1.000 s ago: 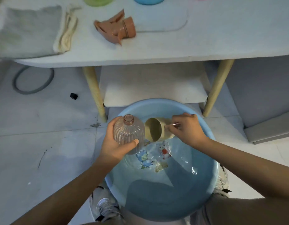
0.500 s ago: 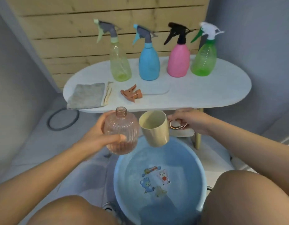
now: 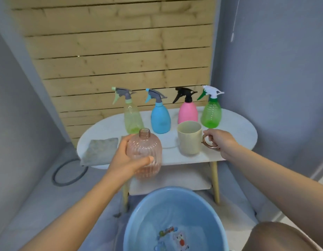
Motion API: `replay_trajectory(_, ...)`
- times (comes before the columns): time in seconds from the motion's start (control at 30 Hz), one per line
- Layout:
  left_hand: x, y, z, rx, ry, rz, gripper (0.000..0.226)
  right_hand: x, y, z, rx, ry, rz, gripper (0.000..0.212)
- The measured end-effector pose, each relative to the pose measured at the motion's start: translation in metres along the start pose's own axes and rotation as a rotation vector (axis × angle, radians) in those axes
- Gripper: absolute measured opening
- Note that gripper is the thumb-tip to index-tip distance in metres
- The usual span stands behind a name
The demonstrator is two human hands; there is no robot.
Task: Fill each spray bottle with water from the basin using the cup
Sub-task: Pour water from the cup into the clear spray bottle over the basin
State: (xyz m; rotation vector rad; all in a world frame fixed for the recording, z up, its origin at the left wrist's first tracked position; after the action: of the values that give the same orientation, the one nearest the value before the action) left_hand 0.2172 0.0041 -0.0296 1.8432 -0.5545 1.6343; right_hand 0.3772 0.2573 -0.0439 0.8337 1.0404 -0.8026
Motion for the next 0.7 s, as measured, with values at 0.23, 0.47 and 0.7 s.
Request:
replay_trajectory(0.23, -0.009, -0.026, -0.010, 0.009, 0.020, 0.102, 0.082, 0.017, 0.014, -0.028, 0.070, 0.013, -0.104, 0.021)
replay_trajectory(0.47, -0.012, -0.037, -0.018, 0.019, 0.014, 0.101, 0.075, 0.026, 0.021, -0.041, 0.143, 0.034, 0.070, 0.033)
replay_trajectory(0.7, -0.019, -0.037, -0.017, 0.007, 0.041, 0.111, 0.084, 0.029, 0.023, -0.044, 0.193, 0.097, 0.155, 0.044)
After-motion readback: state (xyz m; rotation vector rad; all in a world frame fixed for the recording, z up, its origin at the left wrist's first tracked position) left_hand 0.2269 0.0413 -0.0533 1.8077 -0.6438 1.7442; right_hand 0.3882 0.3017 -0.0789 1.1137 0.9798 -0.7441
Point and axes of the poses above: each hand's wrist, its own z-axis away from the middle knuckle, its own y-axis out of the back of the hand, x = y × z, the point moved 4 cm from there along -z, towards the middle knuckle, and after that the axes turned 1 degree about z, right-handed, at the moved point
